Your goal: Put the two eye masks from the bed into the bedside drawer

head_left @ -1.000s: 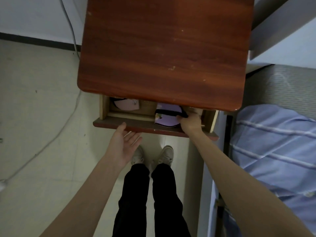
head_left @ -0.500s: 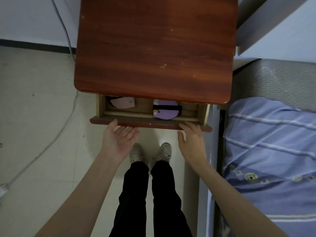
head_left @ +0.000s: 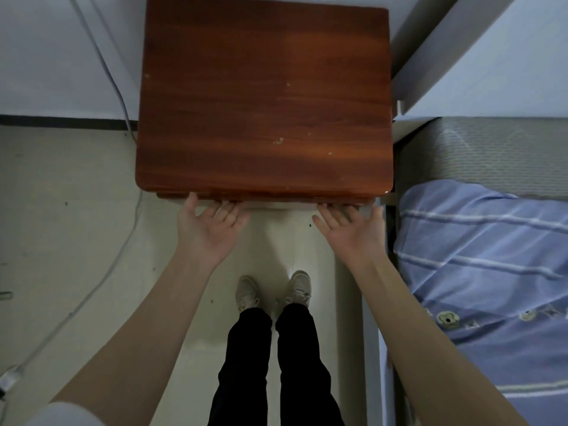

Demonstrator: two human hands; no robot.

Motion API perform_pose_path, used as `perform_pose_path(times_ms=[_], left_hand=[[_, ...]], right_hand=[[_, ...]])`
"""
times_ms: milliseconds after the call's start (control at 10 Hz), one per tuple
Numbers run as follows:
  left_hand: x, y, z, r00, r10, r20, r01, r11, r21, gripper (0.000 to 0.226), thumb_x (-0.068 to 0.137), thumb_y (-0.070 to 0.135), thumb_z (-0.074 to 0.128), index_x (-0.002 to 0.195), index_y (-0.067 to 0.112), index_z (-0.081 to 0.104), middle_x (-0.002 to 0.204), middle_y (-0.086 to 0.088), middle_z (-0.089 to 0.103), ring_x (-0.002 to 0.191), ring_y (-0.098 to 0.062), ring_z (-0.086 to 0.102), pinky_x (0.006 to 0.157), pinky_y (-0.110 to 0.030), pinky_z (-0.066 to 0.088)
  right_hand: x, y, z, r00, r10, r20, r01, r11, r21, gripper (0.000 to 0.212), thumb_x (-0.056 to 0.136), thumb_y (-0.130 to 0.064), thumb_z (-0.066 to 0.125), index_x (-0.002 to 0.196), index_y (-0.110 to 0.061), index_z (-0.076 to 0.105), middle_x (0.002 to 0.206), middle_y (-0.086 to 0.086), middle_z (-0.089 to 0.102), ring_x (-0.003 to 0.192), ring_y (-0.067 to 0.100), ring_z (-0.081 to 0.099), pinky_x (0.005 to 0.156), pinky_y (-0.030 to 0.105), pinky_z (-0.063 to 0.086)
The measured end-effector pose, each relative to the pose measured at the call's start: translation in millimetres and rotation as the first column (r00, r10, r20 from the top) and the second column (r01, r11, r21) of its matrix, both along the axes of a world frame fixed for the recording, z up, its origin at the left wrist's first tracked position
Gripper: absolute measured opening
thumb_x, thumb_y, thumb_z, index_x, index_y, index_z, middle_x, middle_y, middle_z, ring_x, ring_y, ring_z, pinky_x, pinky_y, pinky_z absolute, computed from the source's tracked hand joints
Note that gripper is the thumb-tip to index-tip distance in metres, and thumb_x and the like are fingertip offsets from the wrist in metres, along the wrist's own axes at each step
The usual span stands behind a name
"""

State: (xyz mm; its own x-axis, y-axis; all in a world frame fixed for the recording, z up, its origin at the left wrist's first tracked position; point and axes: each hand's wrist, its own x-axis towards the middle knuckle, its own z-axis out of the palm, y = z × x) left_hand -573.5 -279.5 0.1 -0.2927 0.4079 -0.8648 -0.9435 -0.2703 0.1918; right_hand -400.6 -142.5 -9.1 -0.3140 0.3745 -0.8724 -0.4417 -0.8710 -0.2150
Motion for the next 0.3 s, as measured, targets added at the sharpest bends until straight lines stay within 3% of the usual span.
perform_pose_path(times_ms=[100, 200, 300], left_hand=[[-5.1, 14.2, -1.8, 0.992, -0.101, -0.073, 0.099, 0.995, -0.030, 0.068, 0.092, 0.045, 0.037, 0.144, 0.007, 0.014, 0.151, -0.014, 0.026, 0.136, -0.029, 0.031, 0.107, -0.046, 0.028], [0.2, 17.1, 1.4, 0.835, -0.508, -0.212, 0.432, 0.844, -0.319, 0.055, 0.093, 0.041, 0.037, 0.140, 0.013, 0.028, 0.139, -0.012, 0.045, 0.128, -0.026, 0.042, 0.102, -0.040, 0.034], [11.7, 2.2, 4.6, 0.436, -0.793, -0.426, 0.331, 0.581, -0.743, 0.020, 0.087, 0.037, 0.052, 0.096, 0.021, 0.059, 0.092, -0.006, 0.063, 0.098, -0.024, 0.059, 0.084, -0.030, 0.042]], right_hand=[[-10.4, 9.0, 3.0, 1.000, -0.028, -0.002, 0.028, 1.000, -0.001, 0.072, 0.090, -0.060, 0.017, 0.145, -0.013, 0.022, 0.152, 0.016, 0.027, 0.138, 0.032, 0.032, 0.111, 0.052, 0.023], [-11.2, 13.0, 7.9, 0.998, -0.016, 0.065, 0.017, 1.000, -0.018, 0.068, 0.093, -0.055, 0.022, 0.146, -0.012, 0.018, 0.153, 0.013, 0.027, 0.139, 0.028, 0.031, 0.112, 0.048, 0.024], [-2.1, 11.2, 22.0, 0.969, 0.144, 0.199, -0.144, 0.989, -0.013, 0.065, 0.094, -0.043, 0.037, 0.145, -0.008, 0.018, 0.143, 0.014, 0.039, 0.129, 0.028, 0.042, 0.103, 0.043, 0.036]])
